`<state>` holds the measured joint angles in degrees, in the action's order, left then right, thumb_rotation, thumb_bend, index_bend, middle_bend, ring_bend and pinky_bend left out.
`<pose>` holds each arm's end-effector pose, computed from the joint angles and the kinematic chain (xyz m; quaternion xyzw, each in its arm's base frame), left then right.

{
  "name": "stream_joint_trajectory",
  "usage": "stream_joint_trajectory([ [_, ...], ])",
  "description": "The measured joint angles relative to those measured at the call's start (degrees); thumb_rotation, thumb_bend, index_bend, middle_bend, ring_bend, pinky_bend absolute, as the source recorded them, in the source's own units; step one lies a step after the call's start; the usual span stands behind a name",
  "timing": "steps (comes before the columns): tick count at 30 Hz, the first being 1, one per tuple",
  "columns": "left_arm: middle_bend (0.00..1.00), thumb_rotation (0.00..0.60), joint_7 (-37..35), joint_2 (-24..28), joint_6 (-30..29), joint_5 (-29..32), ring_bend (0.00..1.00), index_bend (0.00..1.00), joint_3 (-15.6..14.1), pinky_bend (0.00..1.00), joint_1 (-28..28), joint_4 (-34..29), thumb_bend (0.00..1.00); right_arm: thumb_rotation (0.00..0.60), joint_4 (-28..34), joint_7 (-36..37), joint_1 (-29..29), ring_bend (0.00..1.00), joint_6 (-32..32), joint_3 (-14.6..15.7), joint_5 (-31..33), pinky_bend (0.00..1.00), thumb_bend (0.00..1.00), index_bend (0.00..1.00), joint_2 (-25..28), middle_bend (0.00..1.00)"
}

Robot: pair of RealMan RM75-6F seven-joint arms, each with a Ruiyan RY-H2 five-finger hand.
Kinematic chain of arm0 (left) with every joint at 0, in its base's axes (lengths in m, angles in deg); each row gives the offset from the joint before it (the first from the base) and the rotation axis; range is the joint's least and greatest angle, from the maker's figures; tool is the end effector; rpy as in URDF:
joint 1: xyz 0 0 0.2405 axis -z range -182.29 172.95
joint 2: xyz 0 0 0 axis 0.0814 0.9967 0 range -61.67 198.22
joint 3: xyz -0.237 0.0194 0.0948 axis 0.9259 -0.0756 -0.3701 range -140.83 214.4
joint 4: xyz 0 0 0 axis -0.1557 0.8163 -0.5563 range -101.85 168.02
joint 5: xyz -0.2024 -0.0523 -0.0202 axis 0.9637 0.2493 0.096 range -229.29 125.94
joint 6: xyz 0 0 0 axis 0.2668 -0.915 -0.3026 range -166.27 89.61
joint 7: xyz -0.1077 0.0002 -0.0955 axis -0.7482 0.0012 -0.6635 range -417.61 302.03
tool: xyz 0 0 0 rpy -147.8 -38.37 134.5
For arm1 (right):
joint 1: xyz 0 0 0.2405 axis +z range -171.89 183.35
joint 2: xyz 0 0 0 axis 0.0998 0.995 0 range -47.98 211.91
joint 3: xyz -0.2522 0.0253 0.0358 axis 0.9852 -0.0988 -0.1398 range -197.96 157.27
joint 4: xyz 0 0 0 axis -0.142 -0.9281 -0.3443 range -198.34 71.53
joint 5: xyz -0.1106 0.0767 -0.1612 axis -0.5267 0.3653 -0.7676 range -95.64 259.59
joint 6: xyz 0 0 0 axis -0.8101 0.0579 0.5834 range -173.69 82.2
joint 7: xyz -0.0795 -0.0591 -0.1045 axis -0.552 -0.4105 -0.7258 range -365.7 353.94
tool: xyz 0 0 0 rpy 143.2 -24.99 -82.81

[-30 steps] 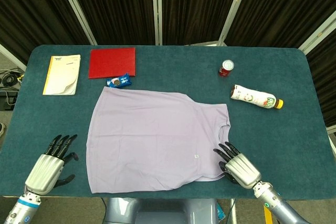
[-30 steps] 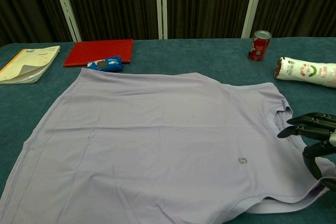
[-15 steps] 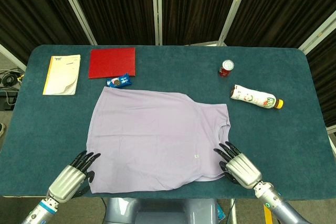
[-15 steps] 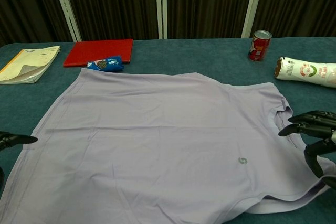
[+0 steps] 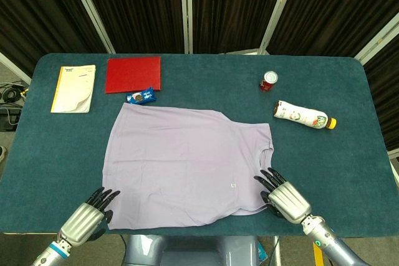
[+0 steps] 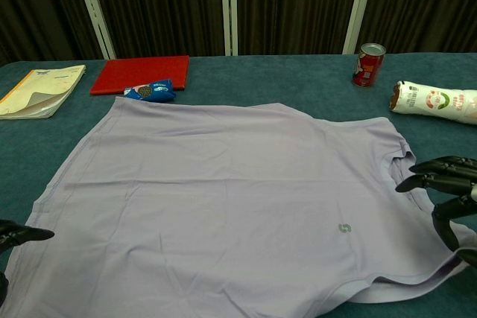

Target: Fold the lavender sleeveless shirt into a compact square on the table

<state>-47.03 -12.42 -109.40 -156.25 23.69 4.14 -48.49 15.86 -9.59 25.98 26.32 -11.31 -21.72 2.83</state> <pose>-0.2876 0.1152 0.0041 -0.8144 -0.3540 -0.2896 0.3572 -0.2670 -0.1958 0.0229 0.8167 -0.2947 0.3492 0.3525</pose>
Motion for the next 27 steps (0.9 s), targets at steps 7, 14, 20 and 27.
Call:
stream_joint_trajectory([
  [7, 0.00, 0.600, 0.03, -1.62, 0.79, -0.06, 0.00, 0.51, -0.45, 0.00, 0.43, 1.82, 0.28, 0.600, 0.03, -0.08, 0.02, 0.00, -0.13, 0.06, 0.08, 0.00, 0.47, 0.66, 0.05, 0.13],
  [14, 0.00, 0.600, -1.81, -3.51, 0.20, -0.92, 0.00, 0.52, -0.70, 0.00, 1.04, 4.68, 0.44, 0.600, -0.07, -0.19, 0.04, 0.00, -0.26, 0.02, 0.24, 0.00, 0.47, 0.66, -0.03, 0.13],
  [20, 0.00, 0.600, -2.97, -3.62, -0.78, -1.06, 0.00, 0.53, -0.82, 0.00, 1.15, 4.93, 0.52, 0.600, -0.10, -0.25, 0.05, 0.00, -0.34, 0.07, 0.26, 0.00, 0.47, 0.66, -0.06, 0.13],
  [27, 0.00, 0.600, -3.18, -3.76, -1.04, -1.04, 0.00, 0.58, -1.24, 0.00, 1.34, 5.16, 0.52, 0.600, 0.07, -0.23, 0.02, 0.00, -0.23, 0.08, 0.28, 0.00, 0.47, 0.66, 0.05, 0.13],
])
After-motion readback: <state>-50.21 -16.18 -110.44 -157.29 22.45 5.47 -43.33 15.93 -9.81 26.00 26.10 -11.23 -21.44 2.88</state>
